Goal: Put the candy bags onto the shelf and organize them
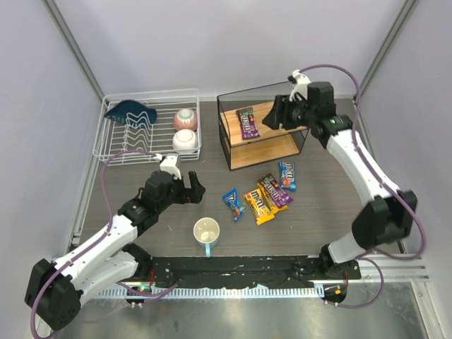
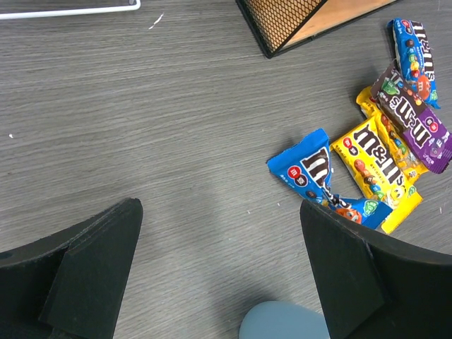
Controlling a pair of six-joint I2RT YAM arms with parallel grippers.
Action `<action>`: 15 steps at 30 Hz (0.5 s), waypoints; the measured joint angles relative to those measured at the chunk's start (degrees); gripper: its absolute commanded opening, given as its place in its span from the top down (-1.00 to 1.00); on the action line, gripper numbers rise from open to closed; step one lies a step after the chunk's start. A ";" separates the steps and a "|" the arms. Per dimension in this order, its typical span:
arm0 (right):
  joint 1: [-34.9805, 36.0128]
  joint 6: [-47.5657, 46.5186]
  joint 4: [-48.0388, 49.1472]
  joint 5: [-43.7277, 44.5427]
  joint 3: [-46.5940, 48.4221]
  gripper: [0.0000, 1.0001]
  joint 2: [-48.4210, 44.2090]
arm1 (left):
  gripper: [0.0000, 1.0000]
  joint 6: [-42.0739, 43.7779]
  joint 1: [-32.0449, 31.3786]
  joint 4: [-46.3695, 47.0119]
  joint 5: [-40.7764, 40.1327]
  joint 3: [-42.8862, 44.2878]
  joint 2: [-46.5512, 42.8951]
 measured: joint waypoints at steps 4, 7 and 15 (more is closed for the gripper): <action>0.00 5.33 4.98 6.03 -16.41 -0.25 -16.76 | -0.99 -0.02 0.00 -0.04 0.02 0.07 0.00; 0.09 10.97 8.31 9.55 -28.61 -0.25 -26.93 | -0.99 -0.02 -0.04 -0.13 0.04 0.15 0.02; 0.52 32.22 11.80 21.42 -64.11 -0.24 -49.22 | -0.99 -0.04 -0.09 -0.11 0.57 0.70 0.22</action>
